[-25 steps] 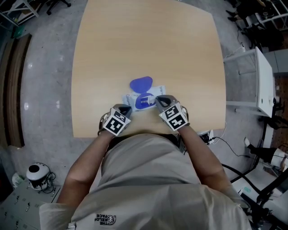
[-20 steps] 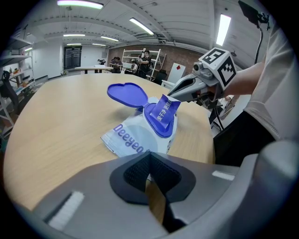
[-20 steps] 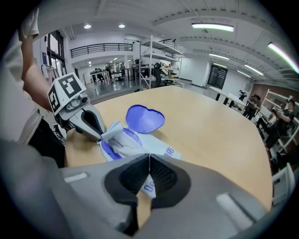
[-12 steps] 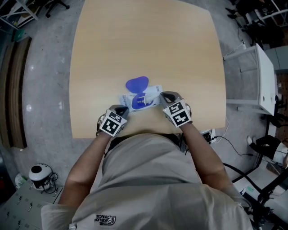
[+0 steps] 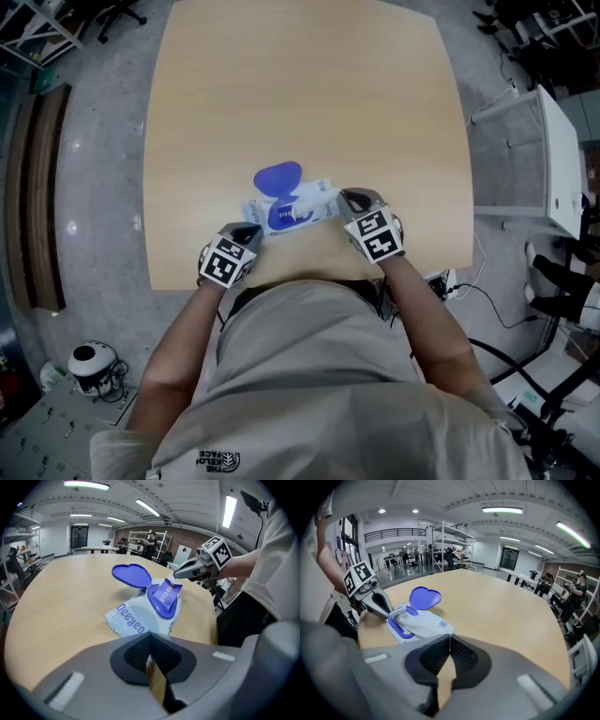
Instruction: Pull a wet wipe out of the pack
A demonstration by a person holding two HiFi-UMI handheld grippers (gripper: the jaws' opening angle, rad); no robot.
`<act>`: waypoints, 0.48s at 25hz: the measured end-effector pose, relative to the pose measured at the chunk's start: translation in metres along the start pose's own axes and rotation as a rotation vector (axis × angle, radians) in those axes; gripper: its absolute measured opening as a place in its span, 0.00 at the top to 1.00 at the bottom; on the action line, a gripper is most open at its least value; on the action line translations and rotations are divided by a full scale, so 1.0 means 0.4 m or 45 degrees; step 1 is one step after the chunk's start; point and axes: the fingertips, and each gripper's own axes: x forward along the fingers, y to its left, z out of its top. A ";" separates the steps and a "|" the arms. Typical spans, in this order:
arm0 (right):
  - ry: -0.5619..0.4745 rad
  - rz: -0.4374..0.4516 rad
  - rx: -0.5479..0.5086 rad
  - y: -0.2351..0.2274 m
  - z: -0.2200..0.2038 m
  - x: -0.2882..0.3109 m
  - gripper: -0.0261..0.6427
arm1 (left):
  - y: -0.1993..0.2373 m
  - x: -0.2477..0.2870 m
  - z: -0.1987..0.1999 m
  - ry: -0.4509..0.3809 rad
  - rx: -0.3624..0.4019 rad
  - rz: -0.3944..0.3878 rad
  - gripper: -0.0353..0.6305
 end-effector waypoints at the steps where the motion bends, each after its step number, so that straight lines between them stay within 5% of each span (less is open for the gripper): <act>1: -0.004 -0.002 0.002 -0.006 -0.001 -0.002 0.95 | 0.001 0.000 0.001 0.000 -0.015 0.003 0.94; 12: -0.023 -0.045 0.044 -0.102 -0.040 -0.038 0.95 | -0.001 0.000 0.007 -0.016 -0.118 0.038 0.94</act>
